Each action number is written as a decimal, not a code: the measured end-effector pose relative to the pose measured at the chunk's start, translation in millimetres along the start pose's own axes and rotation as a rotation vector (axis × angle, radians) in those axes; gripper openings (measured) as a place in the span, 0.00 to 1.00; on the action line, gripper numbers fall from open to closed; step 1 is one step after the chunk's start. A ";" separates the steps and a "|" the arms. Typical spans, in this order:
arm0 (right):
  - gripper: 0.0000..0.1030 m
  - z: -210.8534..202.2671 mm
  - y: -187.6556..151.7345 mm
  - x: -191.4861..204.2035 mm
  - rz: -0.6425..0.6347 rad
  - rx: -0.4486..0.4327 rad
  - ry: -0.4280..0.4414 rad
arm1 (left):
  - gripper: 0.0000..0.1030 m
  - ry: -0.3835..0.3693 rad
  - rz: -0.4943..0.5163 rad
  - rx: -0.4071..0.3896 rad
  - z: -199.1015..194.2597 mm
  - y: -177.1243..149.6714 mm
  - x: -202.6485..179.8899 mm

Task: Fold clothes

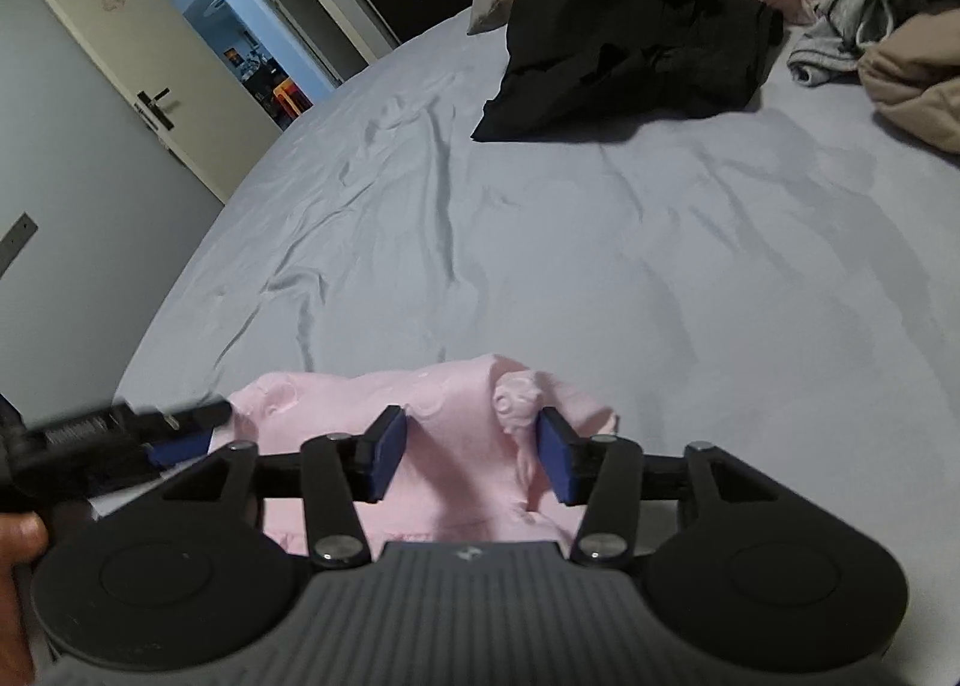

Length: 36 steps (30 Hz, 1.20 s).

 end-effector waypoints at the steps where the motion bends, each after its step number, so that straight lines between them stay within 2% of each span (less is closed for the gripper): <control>1: 0.44 1.3 -0.2 -0.1 0.008 0.003 0.009 | 0.43 -0.018 0.006 -0.008 0.7 0.2 -1.1; 2: 0.16 2.0 -0.9 -0.7 0.015 0.008 0.019 | 0.20 -0.036 0.012 -0.016 1.4 0.4 -2.3; 3: 0.08 3.3 -0.9 -2.0 0.023 0.019 0.024 | 0.08 -0.046 0.024 -0.033 0.0 1.6 -3.5; 4: 0.08 3.6 0.4 -4.2 0.033 0.020 0.023 | 0.03 -0.045 0.043 -0.059 -4.1 4.4 -4.9; 7: 0.06 -3.1 8.7 -13.6 0.072 -0.019 0.019 | 0.00 -0.041 0.091 -0.129 -16.0 11.7 -7.6; 10: 0.05 -10.3 17.3 -18.8 0.090 -0.060 0.033 | 0.00 -0.020 0.078 -0.142 -23.3 12.7 -0.4; 12: 0.05 -4.1 12.6 -19.7 0.074 -0.024 0.022 | 0.00 0.005 0.060 -0.130 -26.2 9.3 6.2; 13: 0.09 4.1 6.0 -19.8 0.053 0.024 0.010 | 0.00 0.017 0.051 -0.125 -27.7 7.5 9.4; 14: 0.10 11.9 -1.3 -19.8 0.030 0.069 -0.004 | 0.00 0.029 0.042 -0.119 -29.2 5.8 12.7; 16: 0.10 15.1 -5.7 -19.9 0.003 0.079 -0.032 | 0.00 0.054 0.023 -0.108 -32.3 2.3 19.2; 18: 0.36 7.0 -0.4 -18.6 -0.009 0.037 -0.037 | 0.00 0.075 0.017 -0.097 -37.5 0.7 22.7; 19: 0.54 0.2 3.6 -18.9 -0.011 0.006 -0.036 | 0.00 0.078 0.031 -0.095 -43.6 2.9 19.3; 22: 0.54 -19.2 11.3 -21.9 -0.010 -0.037 -0.013 | 0.00 0.087 0.056 -0.044 -57.2 -8.6 5.9; 27: 0.54 -44.7 -3.6 -25.3 -0.030 -0.030 0.009 | 0.00 0.103 0.096 0.056 -78.9 -34.2 -17.9; 28: 0.54 -51.4 -8.7 -24.0 -0.050 -0.028 0.014 | 0.02 0.106 0.104 0.076 -83.3 -39.3 -22.6; 30: 0.54 -67.0 -20.3 -24.1 -0.092 -0.029 0.019 | 0.13 0.117 0.125 0.117 -91.6 -52.3 -33.0; 32: 0.54 -82.6 -32.1 -27.1 -0.128 -0.032 0.018 | 0.44 0.147 0.164 0.155 -97.5 -76.0 -46.2; 33: 0.54 -90.7 -38.4 -30.7 -0.140 -0.033 0.014 | 0.50 0.161 0.174 0.164 -100.6 -89.4 -51.1; 36: 0.54 -113.5 -60.9 -49.5 -0.143 -0.030 0.002 | 0.51 0.180 0.186 0.197 -110.9 -134.5 -64.2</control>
Point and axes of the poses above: each gripper's, at about its wrist camera, not at the fingertips, and z roughly the way its jaws point, x to its left, y to its top, the point moved 7 cm from there along z, roughly the way its jaws point, and after that the axes turned 15 degrees about -y, right-handed, at the moved point
